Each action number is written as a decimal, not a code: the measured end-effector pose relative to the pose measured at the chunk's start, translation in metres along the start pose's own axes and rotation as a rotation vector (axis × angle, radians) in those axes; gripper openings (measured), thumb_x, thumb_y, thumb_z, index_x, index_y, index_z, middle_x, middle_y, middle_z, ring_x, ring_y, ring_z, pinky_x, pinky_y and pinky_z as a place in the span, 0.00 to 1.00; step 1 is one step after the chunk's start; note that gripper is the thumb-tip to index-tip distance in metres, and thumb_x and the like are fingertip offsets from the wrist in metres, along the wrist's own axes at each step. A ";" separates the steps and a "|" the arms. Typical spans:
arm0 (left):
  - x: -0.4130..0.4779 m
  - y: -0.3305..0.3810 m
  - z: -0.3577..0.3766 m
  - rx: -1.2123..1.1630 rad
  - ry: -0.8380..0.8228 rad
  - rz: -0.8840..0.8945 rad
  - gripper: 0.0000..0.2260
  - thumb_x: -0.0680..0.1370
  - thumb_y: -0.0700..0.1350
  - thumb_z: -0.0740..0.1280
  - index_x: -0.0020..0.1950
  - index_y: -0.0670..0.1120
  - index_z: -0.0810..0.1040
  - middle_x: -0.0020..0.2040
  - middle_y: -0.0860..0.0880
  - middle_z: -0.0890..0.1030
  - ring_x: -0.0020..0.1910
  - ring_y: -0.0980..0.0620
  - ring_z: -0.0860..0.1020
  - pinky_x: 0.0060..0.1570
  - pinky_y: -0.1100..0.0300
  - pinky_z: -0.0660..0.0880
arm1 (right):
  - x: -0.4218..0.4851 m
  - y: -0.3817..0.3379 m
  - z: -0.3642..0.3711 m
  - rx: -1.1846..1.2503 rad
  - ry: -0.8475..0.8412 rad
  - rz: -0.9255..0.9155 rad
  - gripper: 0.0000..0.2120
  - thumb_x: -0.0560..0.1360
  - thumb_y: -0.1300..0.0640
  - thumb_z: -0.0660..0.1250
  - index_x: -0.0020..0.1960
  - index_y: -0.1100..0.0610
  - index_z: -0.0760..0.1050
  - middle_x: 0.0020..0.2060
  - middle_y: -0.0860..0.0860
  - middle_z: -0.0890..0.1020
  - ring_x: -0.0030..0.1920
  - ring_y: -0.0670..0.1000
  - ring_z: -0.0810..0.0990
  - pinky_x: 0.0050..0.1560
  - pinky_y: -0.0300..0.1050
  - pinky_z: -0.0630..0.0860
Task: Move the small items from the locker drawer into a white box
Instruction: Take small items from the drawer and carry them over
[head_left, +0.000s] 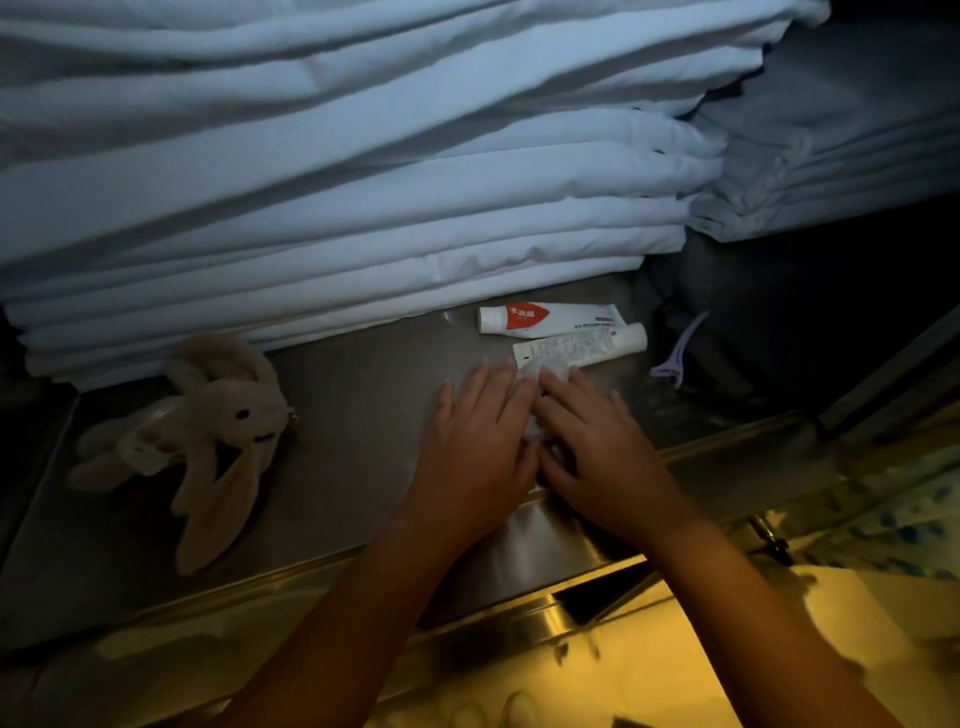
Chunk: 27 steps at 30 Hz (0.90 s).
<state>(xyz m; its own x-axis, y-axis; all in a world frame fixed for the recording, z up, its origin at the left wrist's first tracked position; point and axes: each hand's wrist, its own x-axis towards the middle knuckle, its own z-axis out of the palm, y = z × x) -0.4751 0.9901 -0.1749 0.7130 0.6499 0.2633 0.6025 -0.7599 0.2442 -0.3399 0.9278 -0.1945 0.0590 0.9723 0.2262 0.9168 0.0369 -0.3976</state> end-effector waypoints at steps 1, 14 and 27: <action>0.001 -0.001 0.001 -0.002 -0.011 0.015 0.24 0.74 0.47 0.64 0.69 0.40 0.69 0.68 0.39 0.70 0.69 0.40 0.65 0.65 0.40 0.58 | -0.002 0.000 -0.001 0.017 0.009 -0.006 0.27 0.76 0.51 0.62 0.72 0.48 0.56 0.73 0.49 0.59 0.73 0.51 0.51 0.66 0.51 0.45; 0.031 0.006 0.019 0.048 -0.153 0.152 0.28 0.79 0.53 0.56 0.76 0.49 0.50 0.77 0.46 0.48 0.74 0.49 0.45 0.69 0.48 0.43 | -0.011 0.058 -0.034 -0.151 0.082 0.272 0.26 0.76 0.47 0.61 0.72 0.51 0.61 0.74 0.50 0.56 0.74 0.53 0.50 0.69 0.59 0.47; 0.041 0.002 0.031 0.083 -0.243 0.177 0.26 0.80 0.55 0.52 0.76 0.50 0.49 0.77 0.47 0.47 0.74 0.49 0.42 0.70 0.48 0.41 | -0.009 0.049 -0.019 -0.136 0.075 0.398 0.27 0.78 0.45 0.56 0.74 0.54 0.56 0.75 0.54 0.52 0.74 0.53 0.50 0.70 0.52 0.48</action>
<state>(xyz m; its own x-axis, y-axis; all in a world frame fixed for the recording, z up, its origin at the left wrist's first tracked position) -0.4333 1.0145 -0.1920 0.8682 0.4923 0.0619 0.4815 -0.8661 0.1345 -0.2877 0.9164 -0.1988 0.4426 0.8849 0.1451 0.8601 -0.3732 -0.3477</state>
